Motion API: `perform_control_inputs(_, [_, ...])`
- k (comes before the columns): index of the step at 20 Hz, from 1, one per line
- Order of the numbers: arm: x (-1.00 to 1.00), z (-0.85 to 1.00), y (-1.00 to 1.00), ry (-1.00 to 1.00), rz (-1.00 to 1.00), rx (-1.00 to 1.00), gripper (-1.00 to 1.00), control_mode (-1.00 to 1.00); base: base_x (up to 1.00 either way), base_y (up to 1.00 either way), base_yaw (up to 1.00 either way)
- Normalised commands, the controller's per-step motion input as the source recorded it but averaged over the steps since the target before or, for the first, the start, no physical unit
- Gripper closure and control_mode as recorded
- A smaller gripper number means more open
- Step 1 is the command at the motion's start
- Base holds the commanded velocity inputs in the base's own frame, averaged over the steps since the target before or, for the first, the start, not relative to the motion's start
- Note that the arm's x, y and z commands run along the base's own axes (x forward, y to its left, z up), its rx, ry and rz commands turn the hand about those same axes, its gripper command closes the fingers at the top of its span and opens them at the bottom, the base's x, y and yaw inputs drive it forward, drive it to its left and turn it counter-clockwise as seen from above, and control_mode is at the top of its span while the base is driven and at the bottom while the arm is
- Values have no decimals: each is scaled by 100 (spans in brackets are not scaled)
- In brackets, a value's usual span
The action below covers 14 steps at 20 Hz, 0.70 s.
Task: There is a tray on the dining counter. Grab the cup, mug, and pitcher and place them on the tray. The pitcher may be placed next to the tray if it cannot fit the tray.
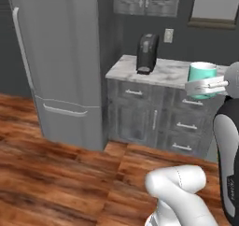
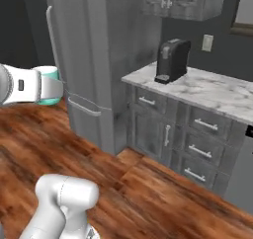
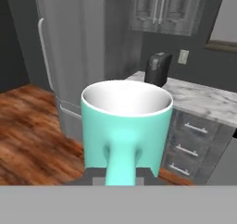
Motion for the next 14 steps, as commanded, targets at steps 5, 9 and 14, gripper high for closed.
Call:
perform_control_inputs(5, [0,0,0,0,0,0,100,100,100,-50,61])
perform_control_inputs(9, [0,0,0,0,0,0,100,100,97,-23,72])
perform_control_inputs(14, [0,0,0,0,0,0,100,100,71,0,82])
